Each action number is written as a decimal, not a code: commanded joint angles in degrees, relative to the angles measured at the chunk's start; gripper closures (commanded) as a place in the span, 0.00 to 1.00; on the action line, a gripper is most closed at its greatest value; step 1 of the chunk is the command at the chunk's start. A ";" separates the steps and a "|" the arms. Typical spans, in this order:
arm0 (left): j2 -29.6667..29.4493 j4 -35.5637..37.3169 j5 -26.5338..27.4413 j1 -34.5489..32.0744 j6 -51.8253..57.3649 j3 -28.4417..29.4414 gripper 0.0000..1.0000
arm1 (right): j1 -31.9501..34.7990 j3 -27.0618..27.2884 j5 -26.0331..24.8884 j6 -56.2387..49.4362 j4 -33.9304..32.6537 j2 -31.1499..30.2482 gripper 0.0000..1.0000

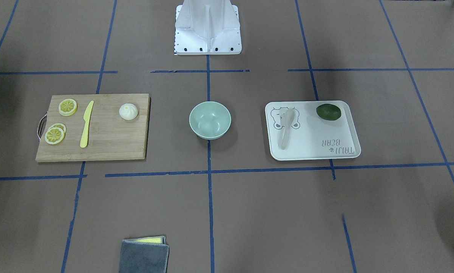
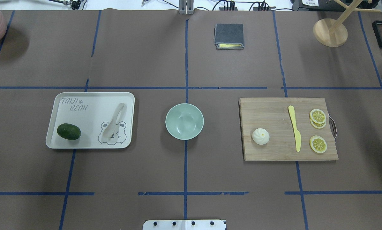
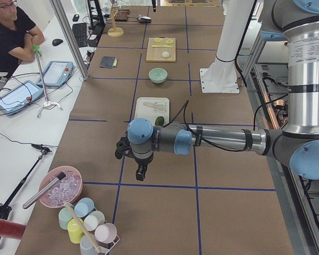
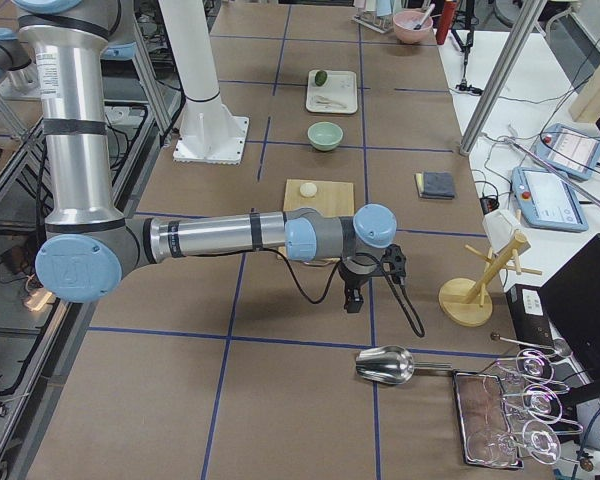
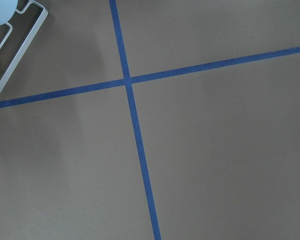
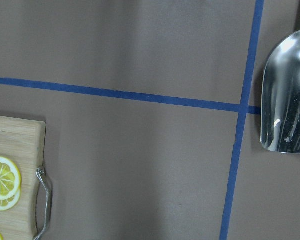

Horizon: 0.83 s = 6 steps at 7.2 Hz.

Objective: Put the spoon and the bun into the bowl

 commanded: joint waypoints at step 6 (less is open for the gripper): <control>-16.42 -21.41 -1.80 30.52 -30.69 0.85 0.00 | -4.81 -0.38 2.94 0.10 8.33 -0.28 0.00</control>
